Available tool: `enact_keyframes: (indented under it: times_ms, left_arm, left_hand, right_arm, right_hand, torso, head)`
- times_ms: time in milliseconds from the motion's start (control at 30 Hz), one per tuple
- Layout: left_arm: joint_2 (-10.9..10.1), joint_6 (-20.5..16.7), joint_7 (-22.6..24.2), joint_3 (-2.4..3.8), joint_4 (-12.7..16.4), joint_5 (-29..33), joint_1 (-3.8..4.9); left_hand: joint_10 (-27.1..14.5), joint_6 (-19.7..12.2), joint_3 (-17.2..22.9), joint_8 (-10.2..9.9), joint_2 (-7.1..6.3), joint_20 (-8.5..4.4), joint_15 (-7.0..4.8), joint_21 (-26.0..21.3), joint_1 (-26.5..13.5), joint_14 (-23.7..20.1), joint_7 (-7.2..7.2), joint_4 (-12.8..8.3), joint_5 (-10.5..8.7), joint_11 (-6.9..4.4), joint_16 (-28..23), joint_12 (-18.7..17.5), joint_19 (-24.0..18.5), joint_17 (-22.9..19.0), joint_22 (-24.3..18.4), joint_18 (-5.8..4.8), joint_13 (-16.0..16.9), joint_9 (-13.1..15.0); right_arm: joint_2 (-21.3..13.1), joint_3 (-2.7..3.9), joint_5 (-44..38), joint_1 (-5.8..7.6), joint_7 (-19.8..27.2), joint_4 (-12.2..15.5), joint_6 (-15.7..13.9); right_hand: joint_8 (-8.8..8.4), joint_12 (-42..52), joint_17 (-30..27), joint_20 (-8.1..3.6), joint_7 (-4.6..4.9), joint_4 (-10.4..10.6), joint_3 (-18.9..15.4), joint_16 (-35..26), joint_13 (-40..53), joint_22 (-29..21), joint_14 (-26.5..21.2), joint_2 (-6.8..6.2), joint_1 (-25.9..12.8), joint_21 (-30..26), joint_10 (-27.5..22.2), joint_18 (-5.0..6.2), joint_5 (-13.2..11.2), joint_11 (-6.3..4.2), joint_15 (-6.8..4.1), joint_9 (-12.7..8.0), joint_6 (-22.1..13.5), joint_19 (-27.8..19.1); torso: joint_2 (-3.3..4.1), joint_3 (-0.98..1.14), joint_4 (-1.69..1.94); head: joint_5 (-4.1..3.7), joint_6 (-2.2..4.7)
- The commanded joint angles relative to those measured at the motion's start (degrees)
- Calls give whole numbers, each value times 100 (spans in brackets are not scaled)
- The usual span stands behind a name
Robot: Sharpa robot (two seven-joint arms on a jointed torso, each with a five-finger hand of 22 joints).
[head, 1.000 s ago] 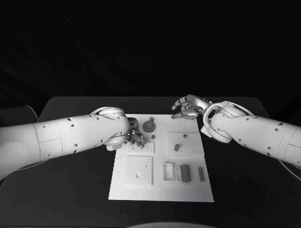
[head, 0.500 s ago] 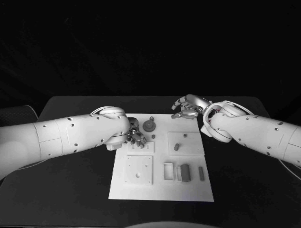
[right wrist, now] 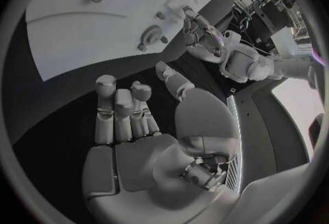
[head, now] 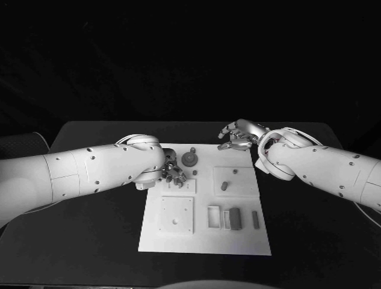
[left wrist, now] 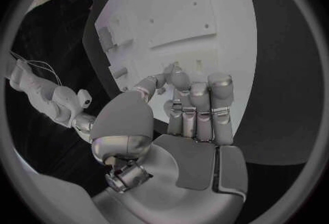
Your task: Assemble the parts on the task board
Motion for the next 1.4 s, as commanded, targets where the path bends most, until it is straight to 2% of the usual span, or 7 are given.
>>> enact_keyframes:
  times_ms: [33, 1033, 1267, 1400]
  left_arm:
    - [3, 92, 39, 3, 21, -39, -2]
    - [3, 119, 45, 3, 9, -285, -16]
    - [63, 26, 74, 4, -55, -330, -111]
    - [90, -15, 90, 4, -60, -332, -130]
  left_hand:
    - [11, 26, 1397, 35, 72, -56, -130, 32, 11, -10, -10, -1362, 30, -42, 38, 27, 26, -8, 129, 407, 8, 13]
    - [2, -2, 1402, 100, 70, -61, -135, 71, 17, -19, -15, -1362, 52, -47, 76, 66, 17, -24, 126, 408, 2, 29]
    - [1, -6, 1401, 108, 68, -61, -136, 76, 15, -19, -15, -1360, 52, -47, 79, 69, 17, -27, 125, 408, 1, 31]
    - [0, -7, 1401, 112, 68, -61, -137, 77, 14, -19, -16, -1360, 52, -47, 80, 71, 17, -29, 125, 408, 0, 32]
  right_arm:
    - [7, 2, 1, 1, 22, -1, 79]
    - [14, 2, 1, 1, 20, 2, 93]
    - [13, 2, 1, 1, 19, 7, 91]
    - [14, 2, 1, 1, 20, 11, 96]
  right_hand:
    - [31, 11, -7, -30, 32, 17, -4, -19, -9, 6, -28, 42, -15, -22, -33, 392, 25, 9, -7, -7, 2, 29]
    - [35, 16, -10, -29, 31, 16, -2, -17, -15, 8, -30, 48, -21, -25, -35, 392, 25, 8, -7, -11, 5, 28]
    - [35, 16, -11, -29, 31, 17, -2, -16, -16, 8, -31, 49, -23, -25, -36, 392, 25, 8, -7, -11, 5, 28]
    - [36, 17, -11, -29, 31, 17, -2, -16, -16, 8, -31, 49, -25, -25, -36, 392, 26, 8, -7, -12, 5, 28]
  torso:
    - [2, -2, -3]
    - [3, 0, 0]
    - [7, 1, -8]
    - [9, -3, -10]
  head:
    - [10, -10]
    - [34, -12]
    - [21, -9]
    - [12, -10]
